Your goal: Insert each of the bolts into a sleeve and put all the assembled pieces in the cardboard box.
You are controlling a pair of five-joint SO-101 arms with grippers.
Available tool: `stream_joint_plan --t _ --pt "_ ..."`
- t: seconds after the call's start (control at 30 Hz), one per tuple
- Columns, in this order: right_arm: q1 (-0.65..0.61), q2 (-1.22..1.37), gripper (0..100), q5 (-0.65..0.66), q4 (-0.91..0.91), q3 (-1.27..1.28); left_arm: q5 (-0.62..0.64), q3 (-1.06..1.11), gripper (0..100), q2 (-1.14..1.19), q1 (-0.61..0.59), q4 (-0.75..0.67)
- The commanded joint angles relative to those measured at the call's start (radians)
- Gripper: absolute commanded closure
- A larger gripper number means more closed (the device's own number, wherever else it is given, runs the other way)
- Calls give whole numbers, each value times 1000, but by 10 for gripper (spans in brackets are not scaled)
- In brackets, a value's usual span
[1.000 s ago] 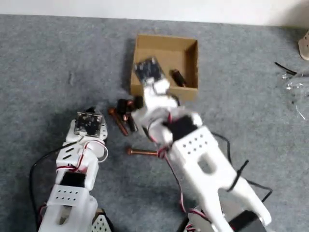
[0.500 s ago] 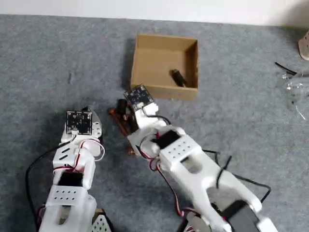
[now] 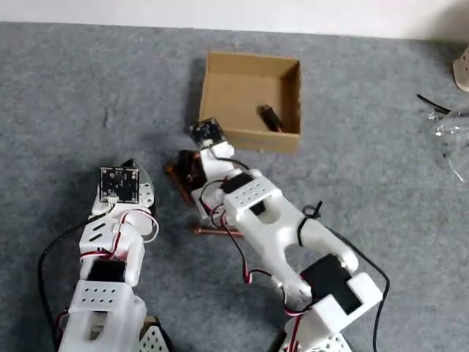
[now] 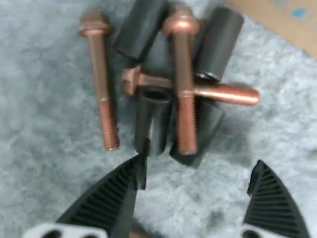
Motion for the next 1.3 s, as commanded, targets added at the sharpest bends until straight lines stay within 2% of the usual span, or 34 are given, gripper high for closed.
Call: stream_joint_plan --t 0.0,0.13,0.53,0.8,1.27 --pt "41 -2 699 -14 -27 -44 6 -56 993 5 -4 -23" --pt "59 -2 699 -75 -28 -44 6 -56 993 5 -4 -23" --pt "71 5 700 -74 -87 -59 6 -56 993 5 -2 -23" --pt "68 5 798 -74 -93 -59 5 -56 993 5 7 -23" --pt "62 5 801 -74 -88 -53 5 -56 993 5 7 -23"
